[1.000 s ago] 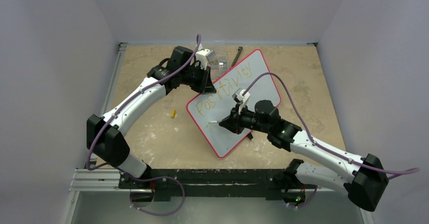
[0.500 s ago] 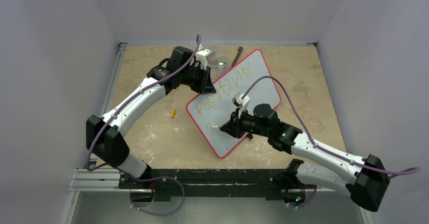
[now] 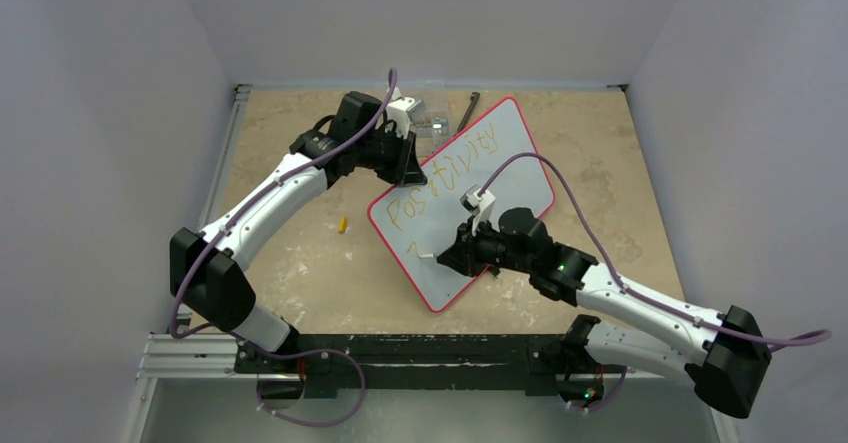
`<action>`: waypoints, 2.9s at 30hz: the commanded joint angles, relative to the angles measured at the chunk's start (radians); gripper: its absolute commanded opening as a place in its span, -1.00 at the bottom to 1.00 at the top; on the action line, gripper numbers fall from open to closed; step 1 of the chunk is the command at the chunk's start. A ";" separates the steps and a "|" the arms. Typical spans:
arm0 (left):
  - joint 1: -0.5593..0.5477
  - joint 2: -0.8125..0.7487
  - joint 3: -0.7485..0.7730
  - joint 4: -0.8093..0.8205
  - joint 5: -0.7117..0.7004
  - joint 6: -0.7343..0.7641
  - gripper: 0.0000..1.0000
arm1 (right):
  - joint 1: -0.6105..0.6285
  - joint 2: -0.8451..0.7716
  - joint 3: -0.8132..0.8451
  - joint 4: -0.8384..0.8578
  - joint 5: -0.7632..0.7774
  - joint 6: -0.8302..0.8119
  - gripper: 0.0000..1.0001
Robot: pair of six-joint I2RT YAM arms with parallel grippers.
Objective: Write a sentence on the whiteboard
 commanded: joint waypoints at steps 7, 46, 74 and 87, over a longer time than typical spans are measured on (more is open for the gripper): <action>0.001 -0.017 -0.016 -0.145 -0.201 0.059 -1.00 | -0.001 0.001 0.075 -0.111 0.193 -0.021 -1.00; 0.001 -0.034 -0.021 -0.145 -0.200 0.057 -1.00 | -0.001 0.102 0.187 0.056 0.046 -0.059 -1.00; 0.002 -0.035 -0.023 -0.138 -0.182 0.054 -1.00 | -0.001 -0.129 0.073 -0.004 0.235 0.012 -1.00; 0.001 -0.038 -0.026 -0.136 -0.171 0.056 -1.00 | -0.001 -0.099 0.024 0.021 0.206 0.017 -1.00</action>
